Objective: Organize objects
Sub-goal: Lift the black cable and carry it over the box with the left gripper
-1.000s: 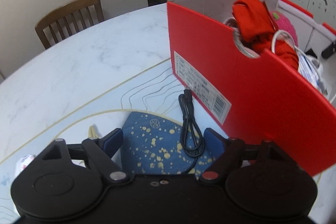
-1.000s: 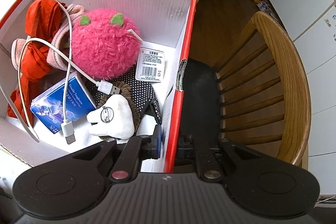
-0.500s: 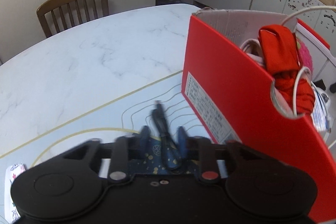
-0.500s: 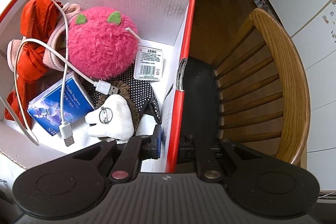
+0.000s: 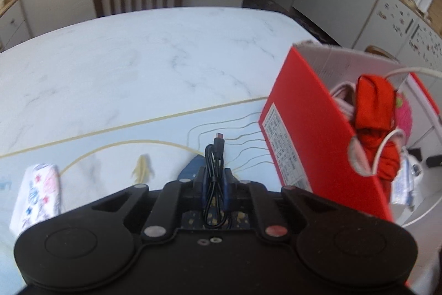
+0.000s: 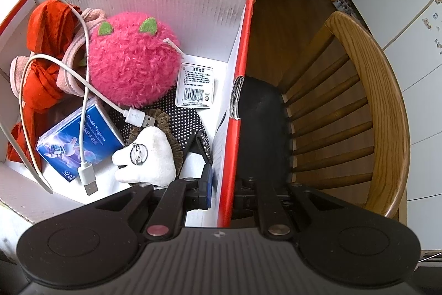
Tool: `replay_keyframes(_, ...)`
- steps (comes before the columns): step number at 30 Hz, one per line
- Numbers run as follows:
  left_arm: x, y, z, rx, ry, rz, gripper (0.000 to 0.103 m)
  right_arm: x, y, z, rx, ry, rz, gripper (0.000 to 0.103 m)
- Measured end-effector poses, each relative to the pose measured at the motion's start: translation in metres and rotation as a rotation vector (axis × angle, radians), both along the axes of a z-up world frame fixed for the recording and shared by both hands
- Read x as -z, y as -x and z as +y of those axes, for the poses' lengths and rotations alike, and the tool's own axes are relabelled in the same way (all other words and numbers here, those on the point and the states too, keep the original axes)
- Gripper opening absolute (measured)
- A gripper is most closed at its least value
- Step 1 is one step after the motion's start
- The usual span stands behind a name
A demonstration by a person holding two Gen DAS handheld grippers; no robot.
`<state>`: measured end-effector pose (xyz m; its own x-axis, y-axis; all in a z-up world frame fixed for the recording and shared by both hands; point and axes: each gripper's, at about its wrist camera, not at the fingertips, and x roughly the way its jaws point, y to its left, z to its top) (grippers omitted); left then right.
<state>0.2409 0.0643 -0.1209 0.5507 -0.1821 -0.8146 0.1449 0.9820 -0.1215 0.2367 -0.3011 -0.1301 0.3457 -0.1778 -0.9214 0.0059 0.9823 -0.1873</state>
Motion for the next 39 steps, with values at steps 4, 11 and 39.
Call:
replay_keyframes(4, -0.026, 0.017, 0.002, -0.027, 0.006, -0.024, 0.008, -0.001, 0.003, -0.001, -0.004, -0.007, -0.011, 0.011)
replay_keyframes(11, -0.071, 0.043, -0.007, -0.040, 0.013, -0.072, 0.008, -0.003, 0.007, -0.006, -0.012, -0.036, -0.030, 0.011)
replay_keyframes(39, -0.179, 0.020, -0.190, 0.356, -0.022, -0.226, 0.008, -0.016, 0.024, -0.027, -0.053, -0.134, -0.098, 0.011)
